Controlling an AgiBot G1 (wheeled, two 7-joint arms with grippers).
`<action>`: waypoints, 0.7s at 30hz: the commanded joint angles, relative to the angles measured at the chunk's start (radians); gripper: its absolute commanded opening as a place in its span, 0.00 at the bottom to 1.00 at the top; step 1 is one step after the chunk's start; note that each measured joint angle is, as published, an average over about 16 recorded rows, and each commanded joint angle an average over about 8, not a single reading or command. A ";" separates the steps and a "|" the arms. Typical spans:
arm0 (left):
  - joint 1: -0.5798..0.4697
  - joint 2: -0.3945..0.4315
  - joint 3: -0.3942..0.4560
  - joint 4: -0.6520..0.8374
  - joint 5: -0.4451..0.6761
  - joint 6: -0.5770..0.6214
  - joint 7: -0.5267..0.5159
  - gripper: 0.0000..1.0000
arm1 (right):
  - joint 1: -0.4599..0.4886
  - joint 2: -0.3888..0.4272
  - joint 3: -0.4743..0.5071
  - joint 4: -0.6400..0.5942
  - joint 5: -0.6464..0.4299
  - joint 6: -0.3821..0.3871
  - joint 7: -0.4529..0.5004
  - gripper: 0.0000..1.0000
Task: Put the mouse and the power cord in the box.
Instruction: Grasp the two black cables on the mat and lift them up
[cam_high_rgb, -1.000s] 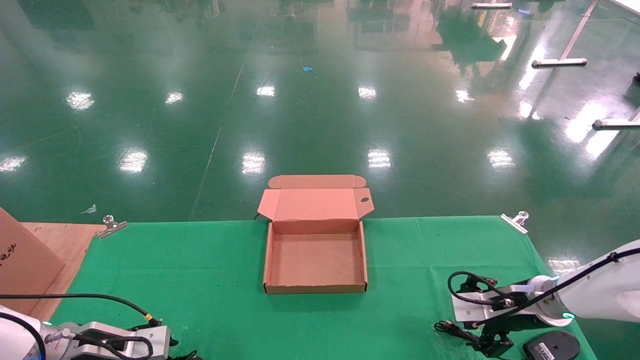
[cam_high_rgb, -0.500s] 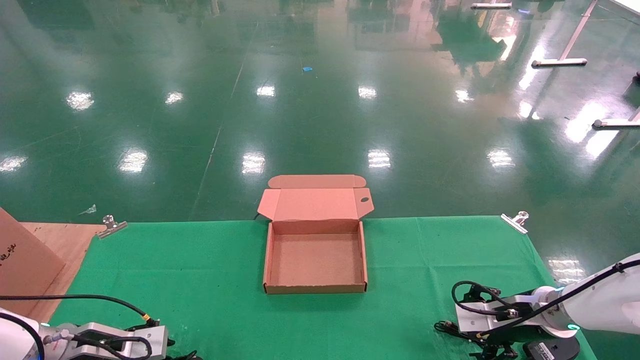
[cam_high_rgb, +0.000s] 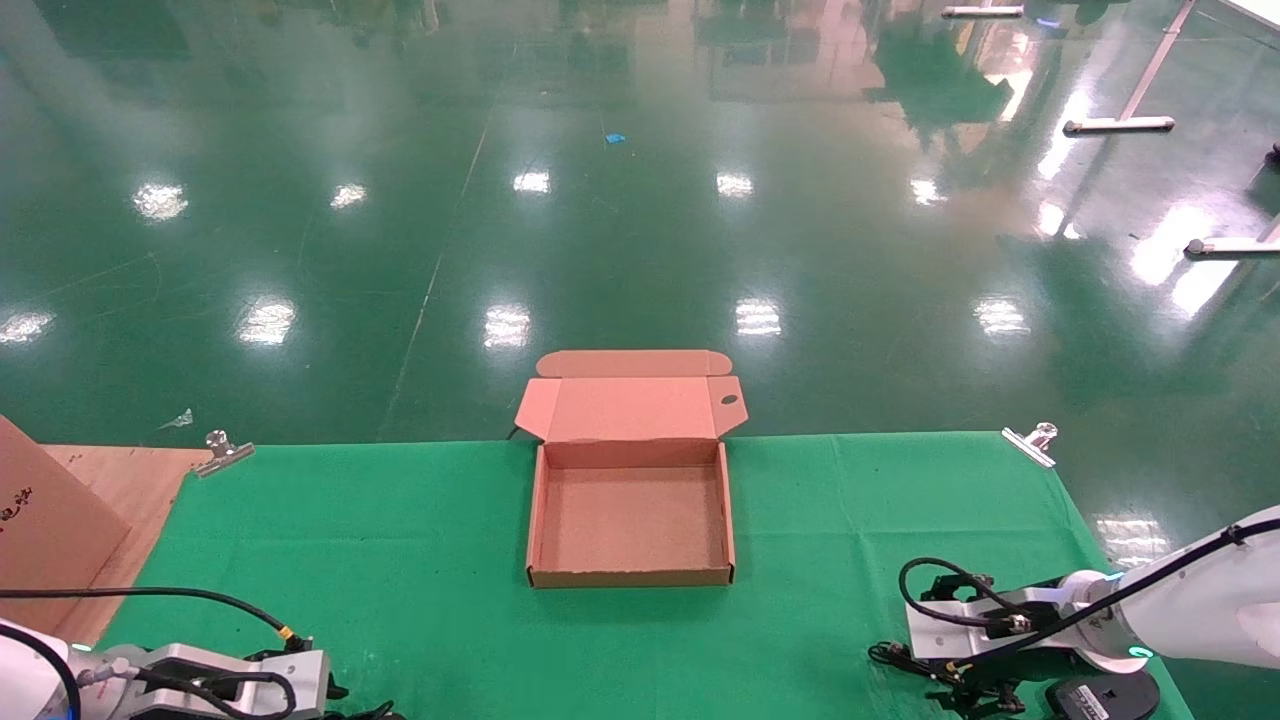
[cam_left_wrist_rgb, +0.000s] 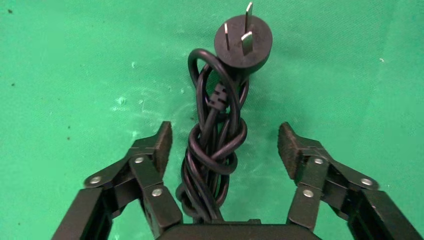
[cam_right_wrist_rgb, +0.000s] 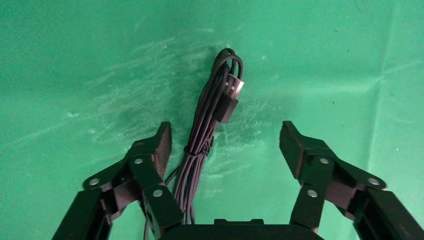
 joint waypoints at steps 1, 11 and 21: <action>-0.001 -0.003 -0.001 0.002 -0.001 0.003 0.003 0.00 | 0.002 -0.001 0.001 -0.001 0.001 -0.002 0.000 0.00; 0.001 -0.008 -0.005 0.009 -0.007 0.007 0.008 0.00 | 0.003 -0.001 0.000 -0.005 0.000 -0.016 -0.005 0.00; 0.004 -0.001 -0.004 0.010 -0.006 0.008 0.010 0.00 | -0.002 0.001 0.002 -0.007 0.003 -0.013 -0.007 0.00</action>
